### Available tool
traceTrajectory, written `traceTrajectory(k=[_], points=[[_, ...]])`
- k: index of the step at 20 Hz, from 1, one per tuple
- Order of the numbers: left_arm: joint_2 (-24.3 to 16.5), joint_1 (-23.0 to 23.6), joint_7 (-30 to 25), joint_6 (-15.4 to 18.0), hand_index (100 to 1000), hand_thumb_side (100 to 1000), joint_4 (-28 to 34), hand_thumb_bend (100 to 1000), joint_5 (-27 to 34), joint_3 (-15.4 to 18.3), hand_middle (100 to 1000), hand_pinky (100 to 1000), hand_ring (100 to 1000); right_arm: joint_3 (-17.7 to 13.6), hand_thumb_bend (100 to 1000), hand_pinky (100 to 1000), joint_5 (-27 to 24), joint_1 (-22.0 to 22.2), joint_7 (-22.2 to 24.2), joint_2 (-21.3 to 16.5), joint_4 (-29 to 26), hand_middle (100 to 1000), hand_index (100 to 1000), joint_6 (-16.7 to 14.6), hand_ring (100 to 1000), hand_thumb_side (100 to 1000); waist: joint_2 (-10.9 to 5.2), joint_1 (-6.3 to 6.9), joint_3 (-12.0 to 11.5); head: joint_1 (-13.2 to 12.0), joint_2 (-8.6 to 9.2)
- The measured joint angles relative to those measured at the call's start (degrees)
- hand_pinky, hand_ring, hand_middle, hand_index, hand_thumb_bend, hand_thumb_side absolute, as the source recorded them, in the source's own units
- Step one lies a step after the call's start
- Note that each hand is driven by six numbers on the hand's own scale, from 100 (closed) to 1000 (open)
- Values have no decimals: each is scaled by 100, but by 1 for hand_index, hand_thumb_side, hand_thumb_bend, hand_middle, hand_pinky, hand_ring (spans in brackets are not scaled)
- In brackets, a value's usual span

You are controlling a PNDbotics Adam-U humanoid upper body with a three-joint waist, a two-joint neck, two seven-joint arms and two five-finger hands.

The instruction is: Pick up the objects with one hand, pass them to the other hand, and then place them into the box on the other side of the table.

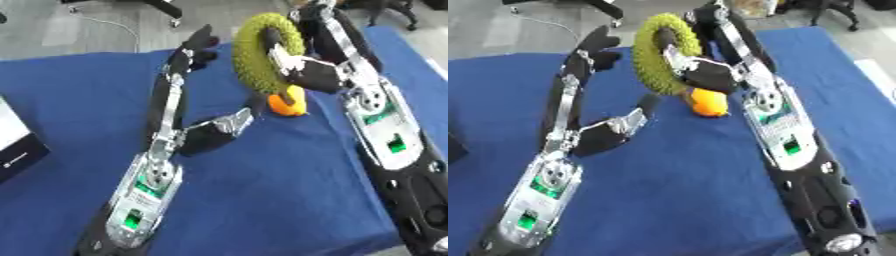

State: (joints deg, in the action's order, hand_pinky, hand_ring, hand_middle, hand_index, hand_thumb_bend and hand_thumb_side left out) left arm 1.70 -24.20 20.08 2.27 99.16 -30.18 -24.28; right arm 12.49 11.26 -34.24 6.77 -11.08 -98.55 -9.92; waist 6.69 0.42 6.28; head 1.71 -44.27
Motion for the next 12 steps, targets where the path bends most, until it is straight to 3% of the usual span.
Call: traceTrajectory(k=[12], points=[[296, -218, -21, 220, 899, 379, -524, 463, -16, -223, 708, 762, 704, 146, 100, 205, -266, 0, 184, 72, 0, 100, 152, 51, 100, 383, 0, -2, 37, 32, 0]])
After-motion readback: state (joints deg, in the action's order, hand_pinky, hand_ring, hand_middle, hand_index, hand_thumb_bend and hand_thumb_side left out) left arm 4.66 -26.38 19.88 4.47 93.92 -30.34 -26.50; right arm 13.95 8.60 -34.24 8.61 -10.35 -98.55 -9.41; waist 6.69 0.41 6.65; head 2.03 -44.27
